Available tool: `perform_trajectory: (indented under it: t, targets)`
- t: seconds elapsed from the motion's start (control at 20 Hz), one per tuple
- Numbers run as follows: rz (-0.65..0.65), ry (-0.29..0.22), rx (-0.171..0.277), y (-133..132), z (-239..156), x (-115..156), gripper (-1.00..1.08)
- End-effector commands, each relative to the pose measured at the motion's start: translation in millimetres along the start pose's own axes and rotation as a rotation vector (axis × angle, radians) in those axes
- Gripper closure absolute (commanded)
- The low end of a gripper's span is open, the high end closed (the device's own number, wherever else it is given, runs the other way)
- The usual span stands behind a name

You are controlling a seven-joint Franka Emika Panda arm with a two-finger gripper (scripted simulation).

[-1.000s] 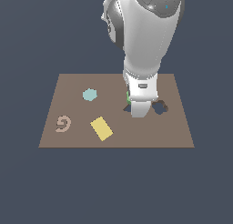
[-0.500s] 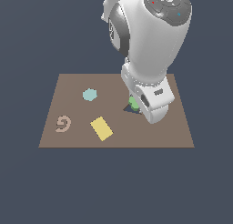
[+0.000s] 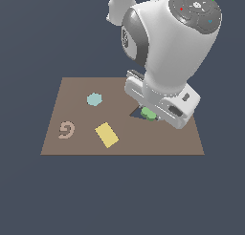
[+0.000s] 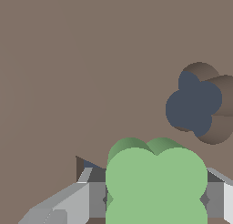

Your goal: Insert a designated object into the corresponding slot on a board.

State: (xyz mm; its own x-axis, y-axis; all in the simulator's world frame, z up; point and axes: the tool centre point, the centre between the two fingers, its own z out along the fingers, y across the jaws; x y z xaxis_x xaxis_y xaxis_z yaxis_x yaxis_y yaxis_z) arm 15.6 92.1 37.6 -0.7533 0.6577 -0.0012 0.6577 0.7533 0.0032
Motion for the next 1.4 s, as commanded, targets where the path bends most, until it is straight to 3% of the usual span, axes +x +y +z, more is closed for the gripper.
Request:
perform_trajectory:
  t: [0.0,0.75,1.35]
  targets:
    - [-0.110,0.000,0.000,7.0,-0.6,1.6,1.08]
    - [-0.739,0.001,0.000,38.5,-2.4,26.0,1.08]
    - [-1.041,0.002,0.001,46.1,-3.0,44.3,1.08]
